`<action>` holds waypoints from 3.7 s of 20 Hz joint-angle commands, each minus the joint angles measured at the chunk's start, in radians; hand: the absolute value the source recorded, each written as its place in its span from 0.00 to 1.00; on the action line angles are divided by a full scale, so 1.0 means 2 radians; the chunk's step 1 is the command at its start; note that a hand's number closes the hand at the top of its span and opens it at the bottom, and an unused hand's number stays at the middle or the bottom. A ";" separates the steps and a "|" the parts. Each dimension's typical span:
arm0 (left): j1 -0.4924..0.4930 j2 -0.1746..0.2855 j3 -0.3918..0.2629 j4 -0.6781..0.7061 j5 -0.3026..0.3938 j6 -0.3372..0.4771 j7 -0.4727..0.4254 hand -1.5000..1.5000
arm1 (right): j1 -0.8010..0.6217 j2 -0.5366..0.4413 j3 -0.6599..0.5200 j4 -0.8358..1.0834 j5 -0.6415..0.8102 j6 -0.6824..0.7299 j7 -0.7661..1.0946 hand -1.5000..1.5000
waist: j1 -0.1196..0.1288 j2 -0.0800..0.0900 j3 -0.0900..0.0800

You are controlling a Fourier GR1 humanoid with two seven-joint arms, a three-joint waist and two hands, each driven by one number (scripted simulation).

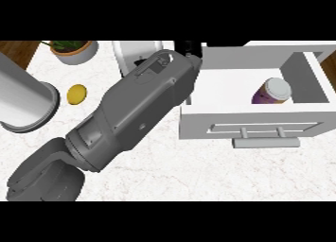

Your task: Pick up the can, place it into the drawer and close the drawer

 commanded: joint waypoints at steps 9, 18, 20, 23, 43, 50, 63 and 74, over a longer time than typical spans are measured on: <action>0.000 0.013 0.011 -0.011 -0.020 0.008 0.029 0.00 | -0.134 0.006 0.165 0.163 0.282 -0.106 -0.026 0.00 | 0.021 -0.005 -0.001; 0.023 0.050 0.005 -0.050 -0.045 0.005 0.070 0.00 | -0.247 -0.026 0.194 0.375 0.372 -0.163 -0.083 0.00 | 0.025 -0.006 0.000; 0.030 0.052 -0.001 -0.071 -0.050 0.032 0.086 0.00 | -0.254 -0.037 0.206 0.400 0.399 -0.164 -0.084 0.00 | 0.028 -0.008 0.000; 0.039 0.062 0.000 -0.092 -0.059 0.037 0.089 0.00 | -0.262 -0.028 0.217 0.468 0.447 -0.220 -0.086 0.00 | 0.027 -0.007 0.000; 0.116 0.178 0.022 -0.214 -0.098 0.007 0.152 0.00 | -0.431 -0.012 0.145 0.880 0.519 -0.487 -0.116 0.00 | 0.031 0.001 0.001; 0.134 0.201 0.019 -0.255 -0.108 0.008 0.171 0.00 | -0.501 -0.039 0.105 0.965 0.519 -0.542 -0.117 0.00 | 0.047 0.005 0.001; 0.147 0.216 0.014 -0.318 -0.122 0.019 0.209 0.00 | -0.614 -0.081 0.081 1.054 0.529 -0.556 -0.097 0.00 | 0.064 0.010 0.001; 0.175 0.231 0.021 -0.353 -0.127 0.021 0.216 0.00 | -0.650 -0.065 0.023 1.079 0.461 -0.494 -0.175 0.00 | 0.069 0.011 0.002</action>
